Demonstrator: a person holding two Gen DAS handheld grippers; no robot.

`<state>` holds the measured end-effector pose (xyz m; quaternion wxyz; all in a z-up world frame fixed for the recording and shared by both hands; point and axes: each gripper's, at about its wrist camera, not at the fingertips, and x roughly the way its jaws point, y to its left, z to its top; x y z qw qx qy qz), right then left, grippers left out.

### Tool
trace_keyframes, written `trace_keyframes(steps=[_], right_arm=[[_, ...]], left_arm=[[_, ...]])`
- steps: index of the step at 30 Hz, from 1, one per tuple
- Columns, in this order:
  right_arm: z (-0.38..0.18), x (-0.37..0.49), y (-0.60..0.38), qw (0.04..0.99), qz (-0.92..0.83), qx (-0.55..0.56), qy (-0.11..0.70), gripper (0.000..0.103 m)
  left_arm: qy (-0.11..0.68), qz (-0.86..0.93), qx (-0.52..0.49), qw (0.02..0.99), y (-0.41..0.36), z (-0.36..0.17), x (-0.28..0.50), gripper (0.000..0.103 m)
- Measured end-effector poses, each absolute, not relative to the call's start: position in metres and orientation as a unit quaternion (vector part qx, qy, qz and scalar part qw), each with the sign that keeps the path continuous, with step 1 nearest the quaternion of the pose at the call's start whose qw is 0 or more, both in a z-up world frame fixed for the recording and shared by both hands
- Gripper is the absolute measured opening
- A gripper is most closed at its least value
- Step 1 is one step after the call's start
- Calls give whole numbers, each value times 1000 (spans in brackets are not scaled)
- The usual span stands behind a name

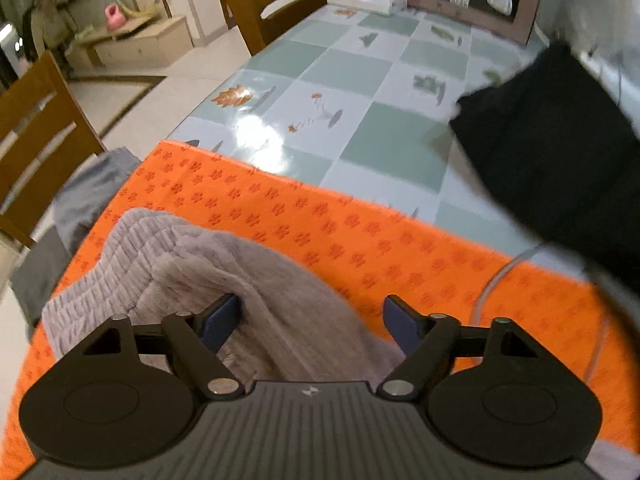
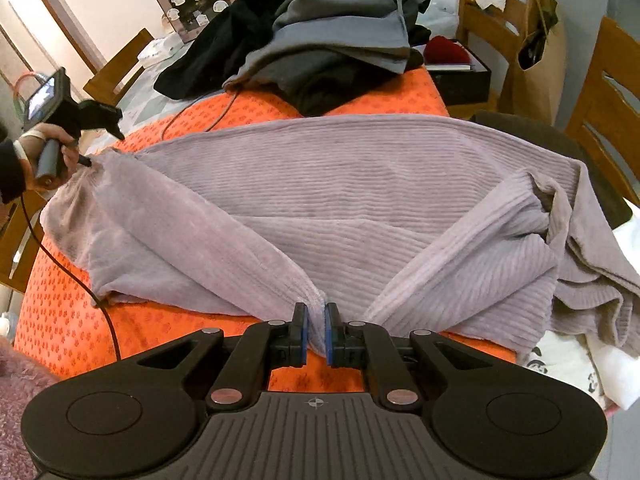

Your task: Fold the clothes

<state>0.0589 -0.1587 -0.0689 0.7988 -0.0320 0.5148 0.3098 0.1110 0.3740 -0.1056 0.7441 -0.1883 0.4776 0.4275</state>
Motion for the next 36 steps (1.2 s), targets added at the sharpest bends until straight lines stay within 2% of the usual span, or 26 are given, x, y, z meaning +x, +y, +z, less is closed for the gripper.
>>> trace_keyframes(steps=[1, 2, 4, 5, 11, 20, 27, 32, 35, 36], right_arm=[[-68, 59, -158, 800, 310, -33, 513, 11], [-67, 60, -157, 800, 310, -34, 512, 10], [-64, 60, -157, 802, 314, -35, 508, 10], [-63, 61, -157, 802, 316, -37, 505, 10], [-53, 64, -153, 797, 346, -58, 491, 10], [-42, 51, -150, 771, 404, -112, 479, 10], [-28, -11, -154, 773, 397, -142, 474, 10], [-26, -72, -159, 774, 368, -155, 491, 10], [-32, -110, -163, 775, 346, -165, 502, 10], [-36, -121, -164, 776, 338, -170, 505, 10]], left_arm=[[479, 429, -186, 743, 374, -108, 108, 54], [481, 430, -184, 742, 375, -111, 105, 45], [468, 431, -197, 746, 378, -109, 93, 18], [458, 430, -207, 749, 380, -106, 85, 14], [396, 436, -257, 766, 387, -61, 28, 12], [318, 440, -317, 778, 378, -6, -107, 11], [301, 424, -370, 770, 372, -6, -223, 11], [316, 403, -391, 765, 368, -15, -306, 11], [332, 394, -403, 756, 370, -28, -350, 6], [338, 396, -398, 755, 371, -32, -363, 0]])
